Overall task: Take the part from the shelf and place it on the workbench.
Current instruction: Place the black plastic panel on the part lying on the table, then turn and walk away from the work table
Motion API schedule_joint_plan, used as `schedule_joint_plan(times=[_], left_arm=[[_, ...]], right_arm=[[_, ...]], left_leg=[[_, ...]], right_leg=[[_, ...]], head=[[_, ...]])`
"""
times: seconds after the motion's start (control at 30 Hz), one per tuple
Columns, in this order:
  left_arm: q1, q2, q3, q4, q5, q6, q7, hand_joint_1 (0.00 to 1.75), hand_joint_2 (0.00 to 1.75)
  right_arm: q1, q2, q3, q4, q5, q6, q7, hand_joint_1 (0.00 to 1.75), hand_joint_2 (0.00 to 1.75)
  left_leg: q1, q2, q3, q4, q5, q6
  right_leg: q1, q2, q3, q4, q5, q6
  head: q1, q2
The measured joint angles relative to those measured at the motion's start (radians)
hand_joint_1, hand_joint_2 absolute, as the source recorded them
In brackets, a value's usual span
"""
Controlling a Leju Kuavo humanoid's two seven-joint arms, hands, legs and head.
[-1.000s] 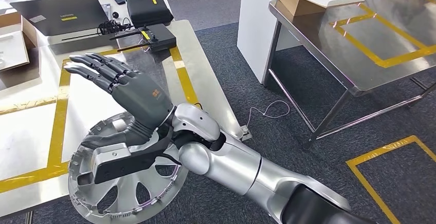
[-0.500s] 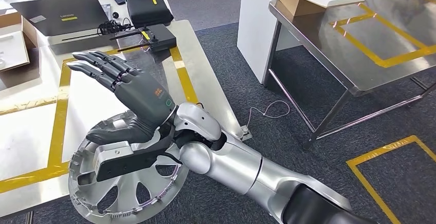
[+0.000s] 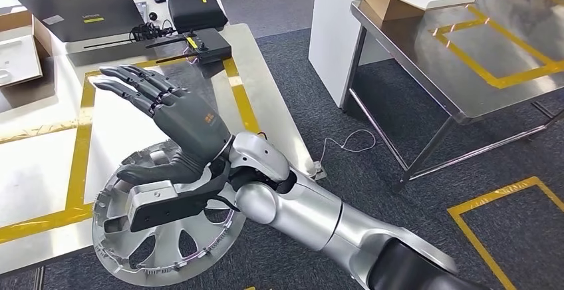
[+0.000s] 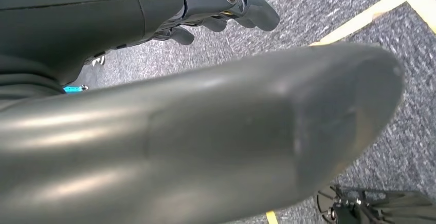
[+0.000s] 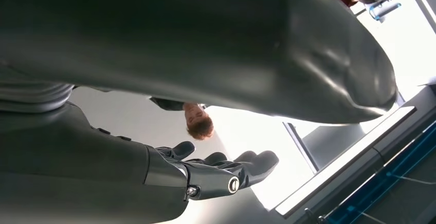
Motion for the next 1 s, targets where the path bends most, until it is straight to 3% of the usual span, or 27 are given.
schedule_joint_plan(times=[0.07,0.1,0.13,0.23,0.3,0.4,0.47,0.7,0.77,0.8,0.83,0.9,0.93,0.97,1.0], left_arm=[[-0.001,-0.001,0.000,0.000,-0.002,0.000,0.002,0.00,0.00],[-0.001,-0.001,0.000,0.000,-0.003,0.001,0.004,0.00,0.00],[-0.002,-0.001,0.000,0.000,-0.004,0.001,0.005,0.00,0.00],[-0.002,-0.002,0.000,0.001,-0.005,0.002,0.007,0.00,0.00],[-0.001,-0.002,0.000,0.002,-0.003,0.003,0.007,0.00,0.00],[-0.001,-0.002,0.002,0.002,0.001,0.007,0.004,0.00,0.00],[-0.001,-0.002,0.003,0.002,0.001,0.008,0.003,0.00,0.00],[-0.001,-0.002,0.004,0.002,0.001,0.008,0.002,0.00,0.00],[-0.001,-0.002,0.006,0.003,0.001,0.009,0.001,0.00,0.00],[-0.002,-0.002,0.007,0.003,0.001,0.008,0.001,0.00,0.00],[-0.003,-0.004,0.008,0.003,0.001,0.007,0.000,0.00,0.00],[-0.005,-0.007,0.011,0.002,0.001,0.003,-0.003,0.00,0.00],[-0.005,-0.009,0.012,0.002,0.001,0.002,-0.004,0.00,0.00],[-0.004,-0.009,0.014,0.002,0.001,0.001,-0.004,0.00,0.00],[-0.003,-0.010,0.016,0.002,0.001,0.001,-0.005,0.00,0.00]], right_arm=[[0.000,0.000,0.000,-0.002,0.000,0.000,0.000,0.00,0.00],[-0.001,0.000,0.000,-0.003,-0.001,0.000,0.000,0.00,0.00],[-0.002,-0.001,0.000,-0.005,-0.001,0.000,0.000,0.00,0.00],[-0.005,-0.001,0.000,-0.006,-0.002,0.001,0.000,0.00,0.00],[-0.005,0.000,0.001,-0.006,-0.003,0.002,0.000,0.00,0.00],[-0.004,0.000,0.002,-0.006,-0.002,0.003,0.000,0.00,0.00],[-0.004,0.000,0.002,-0.006,-0.002,0.003,0.000,0.00,0.00],[-0.003,0.000,0.002,-0.006,-0.002,0.003,0.001,0.00,0.00],[-0.003,0.000,0.003,-0.006,-0.001,0.003,0.002,0.00,0.00],[-0.004,0.000,0.003,-0.006,0.000,0.002,0.003,0.00,0.00],[-0.004,0.000,0.003,-0.007,0.001,0.002,0.005,0.00,0.00],[-0.005,0.000,0.004,-0.008,0.003,0.001,0.008,0.00,0.00],[-0.005,-0.001,0.004,-0.007,0.004,0.001,0.009,0.00,0.00],[-0.005,-0.001,0.004,-0.007,0.004,0.001,0.010,0.00,0.00],[-0.004,-0.002,0.004,-0.007,0.004,0.002,0.012,0.00,0.00]], left_leg=[[0.006,-0.003,-0.005,0.002,0.005,-0.013],[0.007,-0.005,-0.007,0.002,0.009,-0.021],[0.007,-0.006,-0.009,0.002,0.013,-0.031],[0.009,-0.008,-0.014,-0.004,0.023,-0.058],[0.010,-0.006,-0.034,0.039,-0.022,-0.062],[0.004,-0.004,-0.090,0.206,-0.146,-0.059],[0.001,-0.005,-0.104,0.253,-0.171,-0.059],[-0.001,-0.005,-0.106,0.276,-0.176,-0.058],[-0.005,-0.004,-0.040,0.215,-0.134,-0.050],[-0.011,-0.005,0.009,0.149,-0.114,-0.039],[-0.014,-0.004,0.052,0.077,-0.086,-0.021],[-0.017,-0.002,0.064,0.011,-0.064,0.008],[-0.015,0.000,0.048,0.010,-0.047,0.016],[-0.015,0.001,0.033,0.011,-0.036,0.017],[-0.015,0.001,0.017,0.012,-0.025,0.016]], right_leg=[[-0.004,0.003,0.082,-0.138,0.050,0.002],[-0.004,0.006,0.106,-0.182,0.064,-0.003],[-0.001,0.010,0.115,-0.203,0.067,-0.011],[0.003,0.011,0.100,-0.209,0.076,-0.042],[0.002,0.007,0.088,-0.214,0.093,-0.062],[0.010,0.004,0.062,-0.215,0.114,-0.078],[0.012,0.003,0.055,-0.214,0.120,-0.080],[0.015,0.003,0.047,-0.214,0.125,-0.081],[0.020,0.003,0.022,-0.211,0.144,-0.080],[0.023,0.002,0.008,-0.210,0.161,-0.073],[0.024,0.003,-0.009,-0.199,0.160,-0.060],[0.022,0.004,-0.044,-0.128,0.101,-0.032],[0.019,0.005,-0.066,-0.065,0.048,-0.022],[0.017,0.004,-0.082,0.001,0.008,-0.018],[0.016,0.004,-0.090,0.053,-0.012,-0.015]], head=[[0.001,0.000],[0.002,0.000],[0.003,0.000],[0.002,0.000],[0.001,0.000],[-0.003,0.000],[-0.004,0.000],[-0.003,0.000],[-0.003,0.000],[-0.002,0.000],[-0.001,0.000],[0.004,0.000],[0.006,0.000],[0.007,0.000],[0.008,0.000]])
